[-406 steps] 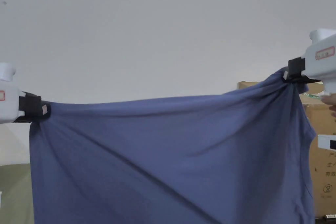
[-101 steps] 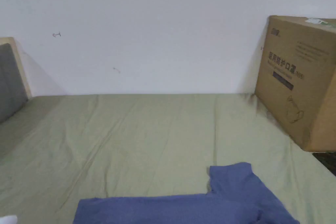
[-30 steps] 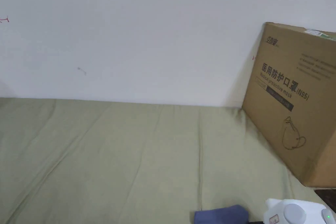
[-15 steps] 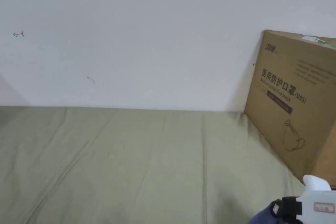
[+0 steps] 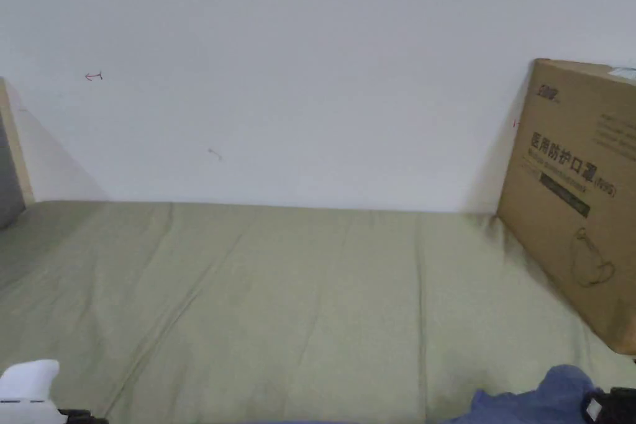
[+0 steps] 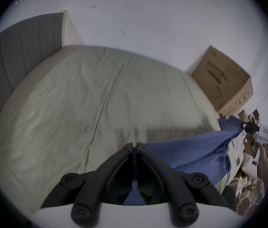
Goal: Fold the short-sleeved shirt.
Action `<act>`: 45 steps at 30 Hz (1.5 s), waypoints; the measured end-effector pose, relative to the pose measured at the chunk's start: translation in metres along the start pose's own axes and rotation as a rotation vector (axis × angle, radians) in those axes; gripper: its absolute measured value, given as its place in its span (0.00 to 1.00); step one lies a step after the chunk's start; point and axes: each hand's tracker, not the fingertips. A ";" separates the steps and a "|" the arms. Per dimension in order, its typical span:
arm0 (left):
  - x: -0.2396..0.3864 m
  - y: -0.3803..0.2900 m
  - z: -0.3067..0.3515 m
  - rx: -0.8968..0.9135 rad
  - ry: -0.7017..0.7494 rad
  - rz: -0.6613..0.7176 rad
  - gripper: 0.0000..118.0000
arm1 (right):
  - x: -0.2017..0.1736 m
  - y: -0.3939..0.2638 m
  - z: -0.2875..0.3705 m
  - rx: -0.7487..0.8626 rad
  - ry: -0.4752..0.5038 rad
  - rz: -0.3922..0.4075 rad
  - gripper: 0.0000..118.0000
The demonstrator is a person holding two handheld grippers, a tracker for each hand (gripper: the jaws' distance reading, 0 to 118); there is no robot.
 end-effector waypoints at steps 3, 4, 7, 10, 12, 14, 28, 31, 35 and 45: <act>-0.011 -0.029 0.006 -0.051 -0.012 0.011 0.02 | 0.016 -0.044 0.016 -0.099 -0.031 -0.005 0.00; -0.015 -0.038 0.007 -0.076 -0.025 0.023 0.02 | 0.022 -0.057 0.020 -0.132 -0.031 -0.012 0.00; -0.028 -0.068 0.006 -0.198 -0.080 0.066 0.02 | 0.040 -0.092 0.027 -0.309 -0.035 -0.034 0.00; -0.032 -0.092 0.002 -0.269 -0.054 0.026 0.06 | 0.052 -0.118 0.028 -0.353 -0.058 -0.068 0.00; -0.033 -0.099 -0.001 -0.278 -0.065 0.037 0.36 | 0.055 -0.123 0.023 -0.333 -0.056 -0.106 0.18; -0.039 -0.103 -0.006 -0.271 -0.041 0.047 0.70 | 0.053 -0.124 0.024 -0.280 -0.046 -0.149 0.79; 0.112 -0.105 0.132 0.759 0.001 -0.149 0.82 | -0.073 -0.120 0.112 0.557 -0.011 0.193 0.82; 0.146 -0.116 0.139 0.834 0.043 -0.150 0.69 | -0.106 -0.123 0.119 0.606 0.036 0.182 0.12; 0.165 -0.122 0.139 0.821 0.034 -0.067 0.00 | -0.127 -0.124 0.120 0.635 0.093 0.150 0.04; 0.162 -0.112 0.136 0.804 0.055 -0.051 0.00 | -0.133 -0.122 0.115 0.642 0.081 0.198 0.00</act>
